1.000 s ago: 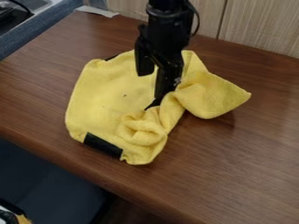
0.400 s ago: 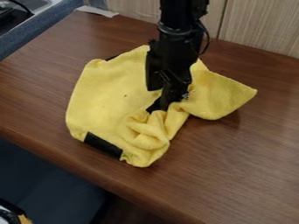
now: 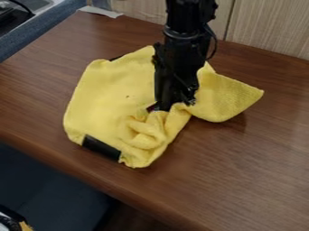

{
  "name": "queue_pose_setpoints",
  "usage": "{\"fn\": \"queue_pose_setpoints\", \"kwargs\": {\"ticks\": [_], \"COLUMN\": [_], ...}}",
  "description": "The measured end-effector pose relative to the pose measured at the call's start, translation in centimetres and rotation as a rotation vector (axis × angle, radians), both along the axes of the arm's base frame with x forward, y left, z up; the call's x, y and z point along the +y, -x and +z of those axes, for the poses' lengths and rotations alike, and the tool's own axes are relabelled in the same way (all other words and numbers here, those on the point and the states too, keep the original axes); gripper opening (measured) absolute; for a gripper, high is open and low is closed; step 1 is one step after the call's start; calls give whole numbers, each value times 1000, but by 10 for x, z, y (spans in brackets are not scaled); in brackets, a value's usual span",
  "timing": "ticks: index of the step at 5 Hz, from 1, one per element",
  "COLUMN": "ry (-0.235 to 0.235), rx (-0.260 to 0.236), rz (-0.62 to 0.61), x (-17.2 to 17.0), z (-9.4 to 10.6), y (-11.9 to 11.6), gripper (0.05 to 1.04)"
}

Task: Unfold the cloth from middle to bottom right

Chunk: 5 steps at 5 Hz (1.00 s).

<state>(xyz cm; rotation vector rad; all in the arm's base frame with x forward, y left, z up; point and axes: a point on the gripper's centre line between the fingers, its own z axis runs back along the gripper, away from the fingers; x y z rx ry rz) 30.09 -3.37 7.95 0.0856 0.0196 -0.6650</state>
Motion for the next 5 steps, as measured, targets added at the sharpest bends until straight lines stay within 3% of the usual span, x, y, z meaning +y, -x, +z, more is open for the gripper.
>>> {"fn": "queue_pose_setpoints", "kwargs": {"ticks": [1, 3, 4, 5], "ry": [-10, 35, 68, 81], "rx": [1, -49, -97, -91], "rz": [15, 0, -81, -168], "x": [6, -4, -28, -52], "z": [5, 33, 54, 55], "y": [-1, -5, 5, 29], "gripper": [74, 59, 59, 59]}}
